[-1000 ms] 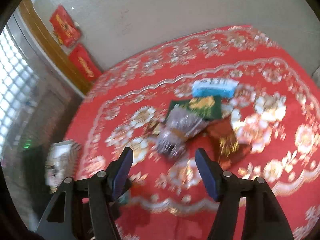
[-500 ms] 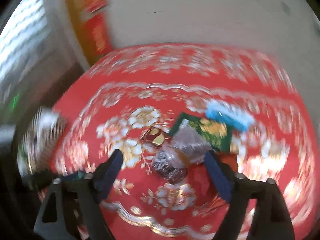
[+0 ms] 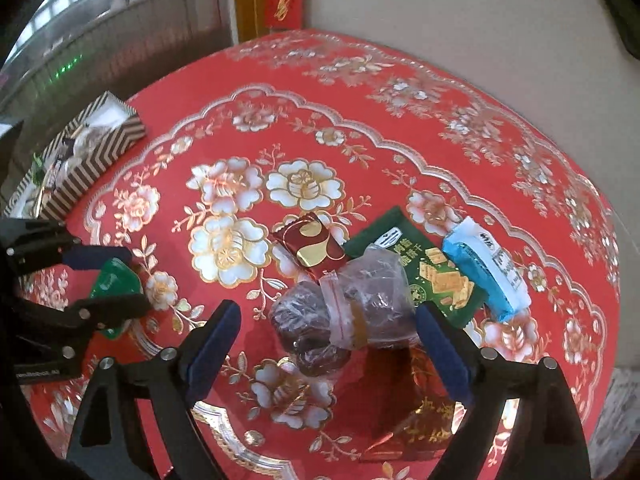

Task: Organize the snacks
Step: 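Hold the green packet with the left tool while the right tool grasps the clear bag of dates, then carry the green packet with the left tool while the right tool carries the date bag to the tray, then open both tools over the tray, releasing the green packet and date bag, then move both tools back to the remaining snacks and approach the red-gold candy with the left tool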

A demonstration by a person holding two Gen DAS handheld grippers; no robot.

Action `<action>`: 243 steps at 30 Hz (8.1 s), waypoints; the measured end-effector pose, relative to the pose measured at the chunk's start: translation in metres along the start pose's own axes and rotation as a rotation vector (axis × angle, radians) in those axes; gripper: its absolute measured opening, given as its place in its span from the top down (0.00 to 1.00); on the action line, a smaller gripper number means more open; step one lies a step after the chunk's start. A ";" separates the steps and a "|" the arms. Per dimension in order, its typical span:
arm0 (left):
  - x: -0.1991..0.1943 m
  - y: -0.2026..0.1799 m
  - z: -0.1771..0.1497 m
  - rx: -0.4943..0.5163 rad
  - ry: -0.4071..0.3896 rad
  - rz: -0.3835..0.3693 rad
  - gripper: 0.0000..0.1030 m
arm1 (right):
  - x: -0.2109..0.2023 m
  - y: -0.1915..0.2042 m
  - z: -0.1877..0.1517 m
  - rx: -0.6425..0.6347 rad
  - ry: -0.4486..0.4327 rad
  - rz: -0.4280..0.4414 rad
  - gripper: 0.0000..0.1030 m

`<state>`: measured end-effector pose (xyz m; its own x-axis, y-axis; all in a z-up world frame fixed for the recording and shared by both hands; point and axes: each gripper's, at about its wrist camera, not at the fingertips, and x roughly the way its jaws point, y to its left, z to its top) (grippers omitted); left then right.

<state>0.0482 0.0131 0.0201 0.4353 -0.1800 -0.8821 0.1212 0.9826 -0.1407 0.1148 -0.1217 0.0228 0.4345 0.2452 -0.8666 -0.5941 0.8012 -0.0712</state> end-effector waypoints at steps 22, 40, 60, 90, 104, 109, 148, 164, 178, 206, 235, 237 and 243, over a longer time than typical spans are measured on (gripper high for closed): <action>-0.011 0.007 -0.005 0.022 -0.036 0.006 0.61 | -0.030 0.036 -0.027 0.216 -0.171 -0.063 0.21; -0.063 0.055 -0.031 -0.006 -0.116 0.036 0.61 | -0.068 0.099 -0.040 0.365 -0.267 -0.034 0.21; -0.120 0.143 -0.065 -0.099 -0.196 0.113 0.61 | -0.073 0.198 0.005 0.217 -0.294 0.042 0.21; -0.135 0.266 -0.112 -0.286 -0.194 0.217 0.61 | -0.043 0.326 0.067 -0.015 -0.244 0.171 0.21; -0.130 0.287 -0.123 -0.316 -0.185 0.229 0.61 | -0.013 0.367 0.075 -0.099 -0.166 0.196 0.21; -0.127 0.288 -0.124 -0.320 -0.191 0.242 0.61 | -0.005 0.379 0.074 -0.143 -0.137 0.189 0.21; -0.127 0.265 -0.112 -0.327 -0.214 0.246 0.38 | -0.031 0.364 0.055 -0.141 -0.225 0.174 0.18; -0.114 0.159 -0.073 -0.172 -0.230 0.197 0.30 | -0.072 0.234 0.007 0.211 -0.309 0.010 0.16; -0.079 0.049 -0.031 -0.030 -0.165 0.099 0.30 | -0.095 0.111 -0.067 0.489 -0.288 -0.146 0.15; 0.054 -0.062 0.092 -0.079 -0.006 0.101 0.30 | -0.101 -0.013 -0.134 0.645 -0.246 -0.200 0.15; 0.051 -0.043 0.076 0.033 0.047 0.058 0.24 | -0.071 -0.017 -0.088 0.514 -0.206 -0.219 0.14; 0.054 -0.051 0.076 0.068 0.049 0.064 0.24 | -0.063 -0.021 -0.082 0.477 -0.176 -0.245 0.14; 0.058 -0.066 0.078 0.161 0.042 0.083 0.24 | -0.036 -0.039 -0.073 0.457 -0.111 -0.220 0.14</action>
<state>0.1348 -0.0658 0.0127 0.4121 -0.0933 -0.9064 0.2295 0.9733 0.0041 0.0722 -0.2017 0.0207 0.6000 0.0809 -0.7959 -0.1354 0.9908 -0.0014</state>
